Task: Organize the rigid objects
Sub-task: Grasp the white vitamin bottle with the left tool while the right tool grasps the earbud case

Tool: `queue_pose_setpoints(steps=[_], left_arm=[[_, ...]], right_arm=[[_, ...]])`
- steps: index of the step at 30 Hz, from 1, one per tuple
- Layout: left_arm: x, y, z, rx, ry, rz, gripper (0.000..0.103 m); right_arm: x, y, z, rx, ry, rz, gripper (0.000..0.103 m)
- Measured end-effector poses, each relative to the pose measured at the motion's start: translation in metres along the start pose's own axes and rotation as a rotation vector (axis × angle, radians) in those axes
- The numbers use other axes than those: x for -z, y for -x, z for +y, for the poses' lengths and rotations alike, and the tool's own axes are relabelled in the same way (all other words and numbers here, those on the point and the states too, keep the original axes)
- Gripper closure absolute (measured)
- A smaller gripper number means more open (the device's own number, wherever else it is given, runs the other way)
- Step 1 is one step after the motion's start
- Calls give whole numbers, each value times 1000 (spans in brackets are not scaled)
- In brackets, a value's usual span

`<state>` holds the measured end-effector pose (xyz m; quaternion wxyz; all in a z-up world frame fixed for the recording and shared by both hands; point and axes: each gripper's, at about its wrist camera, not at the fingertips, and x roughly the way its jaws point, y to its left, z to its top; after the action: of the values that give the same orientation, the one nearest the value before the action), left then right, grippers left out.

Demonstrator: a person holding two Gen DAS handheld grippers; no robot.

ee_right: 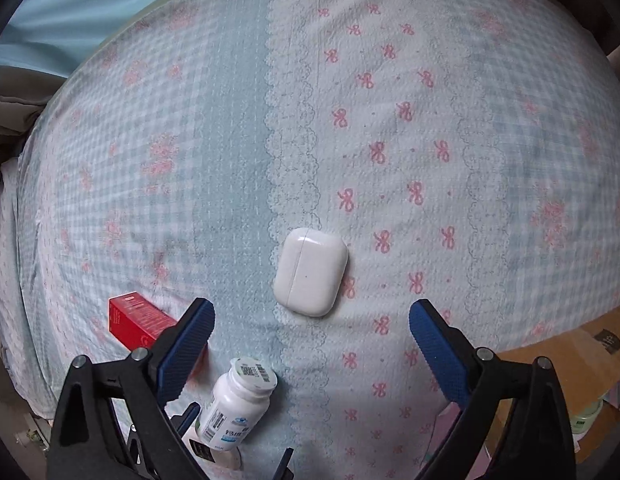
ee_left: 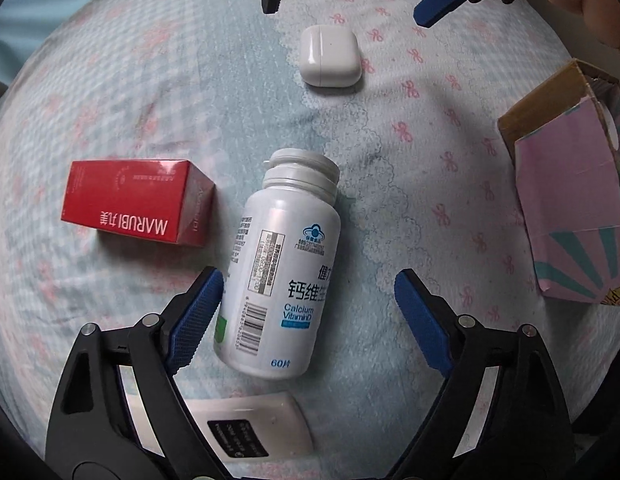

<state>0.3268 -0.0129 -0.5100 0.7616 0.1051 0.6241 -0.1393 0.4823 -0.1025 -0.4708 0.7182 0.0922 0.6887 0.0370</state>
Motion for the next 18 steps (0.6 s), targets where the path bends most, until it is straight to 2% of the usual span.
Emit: queue_pose_setpoints(steps=[2, 6, 8, 12, 15, 16, 18], left_arm=[[-4, -8, 0, 5, 4, 8, 17], [-11, -20, 0, 14, 9, 20, 22], [-15, -25, 0, 12, 7, 19, 22], [-23, -30, 4, 28, 32, 11, 23], [-27, -29, 11, 20, 51, 6, 34], [-27, -27, 15, 3, 52, -1, 44], [-26, -23, 20, 5, 59, -22, 51]], right_arm=[[-7, -13, 0, 12, -12, 19, 18], [-16, -33, -3, 11, -55, 57, 19], [-19, -40, -4, 18, -70, 68, 30], [-23, -47, -4, 57, -78, 79, 37], [-23, -49, -5, 81, -90, 70, 46], [-23, -49, -5, 82, -91, 69, 49], [-23, -49, -5, 94, -73, 71, 56]])
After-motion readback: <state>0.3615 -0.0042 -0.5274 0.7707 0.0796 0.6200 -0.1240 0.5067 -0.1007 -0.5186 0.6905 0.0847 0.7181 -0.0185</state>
